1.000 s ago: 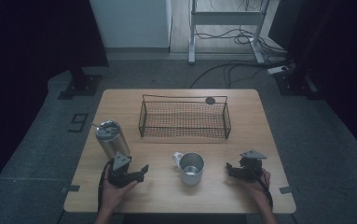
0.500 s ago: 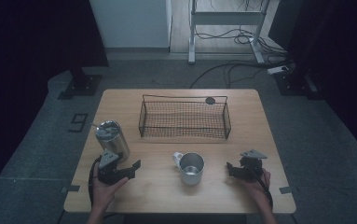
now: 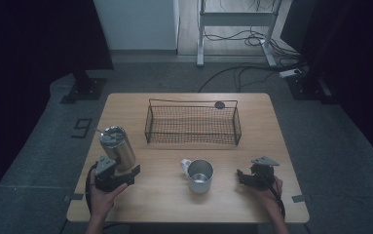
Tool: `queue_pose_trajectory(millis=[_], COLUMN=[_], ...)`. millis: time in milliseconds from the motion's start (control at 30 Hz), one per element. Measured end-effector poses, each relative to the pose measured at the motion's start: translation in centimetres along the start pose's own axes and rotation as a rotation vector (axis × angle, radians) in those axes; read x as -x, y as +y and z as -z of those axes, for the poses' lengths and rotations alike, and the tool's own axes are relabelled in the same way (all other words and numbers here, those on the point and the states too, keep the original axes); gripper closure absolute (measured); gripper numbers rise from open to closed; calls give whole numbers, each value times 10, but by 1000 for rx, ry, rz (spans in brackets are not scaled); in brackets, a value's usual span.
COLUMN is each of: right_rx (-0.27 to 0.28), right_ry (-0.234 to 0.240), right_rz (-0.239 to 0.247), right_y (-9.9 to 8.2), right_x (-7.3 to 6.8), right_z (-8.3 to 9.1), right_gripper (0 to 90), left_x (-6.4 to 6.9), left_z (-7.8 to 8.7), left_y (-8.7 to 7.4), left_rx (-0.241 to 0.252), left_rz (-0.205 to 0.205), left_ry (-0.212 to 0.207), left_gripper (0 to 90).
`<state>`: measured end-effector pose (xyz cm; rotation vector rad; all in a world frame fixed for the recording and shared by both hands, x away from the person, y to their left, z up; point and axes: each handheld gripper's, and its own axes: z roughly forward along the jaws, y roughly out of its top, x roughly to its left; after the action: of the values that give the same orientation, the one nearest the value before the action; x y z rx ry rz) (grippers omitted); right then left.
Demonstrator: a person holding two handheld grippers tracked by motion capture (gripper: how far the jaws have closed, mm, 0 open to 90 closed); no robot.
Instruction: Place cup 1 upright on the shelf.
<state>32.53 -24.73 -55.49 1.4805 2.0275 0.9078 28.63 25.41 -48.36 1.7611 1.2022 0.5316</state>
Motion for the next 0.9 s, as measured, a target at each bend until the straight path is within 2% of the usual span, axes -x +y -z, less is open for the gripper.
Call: queue_pose_trajectory(millis=[400,633,900], right_rx=[0,0,0], right_ry=[0,0,-1], right_rz=[0,0,-1], right_y=[0,0,0], right_x=[0,0,0], right_z=[0,0,0], right_gripper=[147,147,147], left_x=[-9,-19,-26], left_z=[14,19,16], left_y=[4,3,1], left_rx=[35,39,26], left_rz=[15,27,40], left_ry=[25,40,60], left_gripper=[106,71,44])
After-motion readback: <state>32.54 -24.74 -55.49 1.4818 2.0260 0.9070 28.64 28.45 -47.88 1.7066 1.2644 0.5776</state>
